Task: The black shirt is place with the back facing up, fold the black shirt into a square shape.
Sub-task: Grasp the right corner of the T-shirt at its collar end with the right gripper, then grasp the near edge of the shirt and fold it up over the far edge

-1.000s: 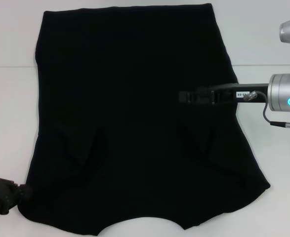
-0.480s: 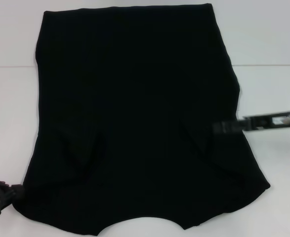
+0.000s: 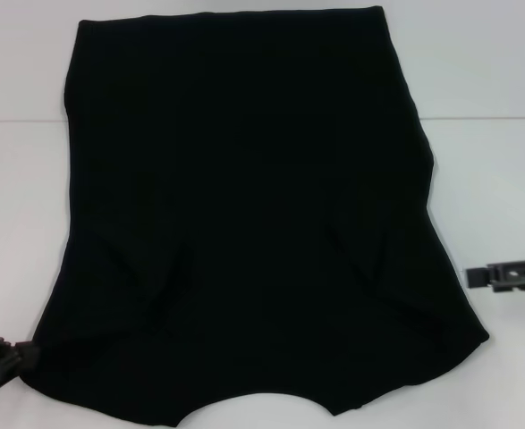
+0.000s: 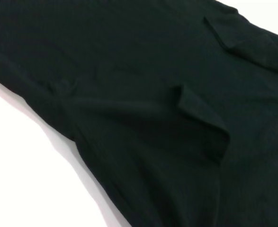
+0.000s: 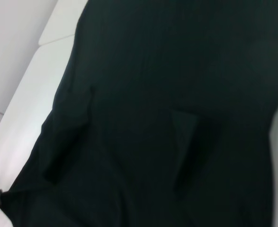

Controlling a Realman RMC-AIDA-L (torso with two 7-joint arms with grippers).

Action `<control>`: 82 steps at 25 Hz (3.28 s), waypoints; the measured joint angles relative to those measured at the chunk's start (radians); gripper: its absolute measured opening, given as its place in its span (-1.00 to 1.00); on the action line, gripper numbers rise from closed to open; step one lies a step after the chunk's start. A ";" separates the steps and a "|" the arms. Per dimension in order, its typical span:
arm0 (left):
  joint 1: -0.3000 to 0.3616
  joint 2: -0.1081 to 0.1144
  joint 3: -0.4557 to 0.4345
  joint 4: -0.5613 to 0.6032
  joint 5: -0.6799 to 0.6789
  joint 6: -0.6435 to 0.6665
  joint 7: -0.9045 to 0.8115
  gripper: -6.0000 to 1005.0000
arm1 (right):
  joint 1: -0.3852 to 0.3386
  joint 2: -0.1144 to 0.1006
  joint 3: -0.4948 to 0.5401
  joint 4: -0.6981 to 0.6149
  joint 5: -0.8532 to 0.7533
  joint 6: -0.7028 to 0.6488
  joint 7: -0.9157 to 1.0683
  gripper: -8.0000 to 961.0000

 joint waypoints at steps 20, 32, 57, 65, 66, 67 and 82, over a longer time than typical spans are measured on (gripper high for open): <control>0.001 0.000 -0.020 0.000 -0.002 0.027 0.010 -0.95 | 0.007 0.000 0.043 0.104 -0.137 -0.007 0.026 0.69; -0.004 -0.001 -0.020 -0.001 -0.005 0.015 0.019 -0.95 | 0.039 0.035 0.041 0.123 -0.171 0.054 0.046 0.69; 0.002 -0.002 -0.036 -0.008 -0.054 0.027 0.012 -0.95 | 0.011 0.057 0.095 0.118 -0.167 0.059 -0.094 -0.90; 0.015 -0.002 -0.139 -0.006 -0.070 0.140 0.011 -0.95 | -0.084 0.038 0.184 0.116 -0.168 -0.075 -0.261 -0.90; 0.021 -0.002 -0.147 -0.004 -0.070 0.160 0.011 -0.95 | -0.100 0.037 0.192 0.116 -0.169 -0.093 -0.286 -0.90; 0.024 -0.002 -0.150 -0.003 -0.071 0.174 0.011 -0.95 | -0.114 0.036 0.201 0.116 -0.170 -0.110 -0.307 -0.90; 0.075 -0.002 -0.178 0.001 -0.064 0.316 0.015 -0.95 | -0.266 0.021 0.244 0.104 -0.185 -0.271 -0.495 -0.90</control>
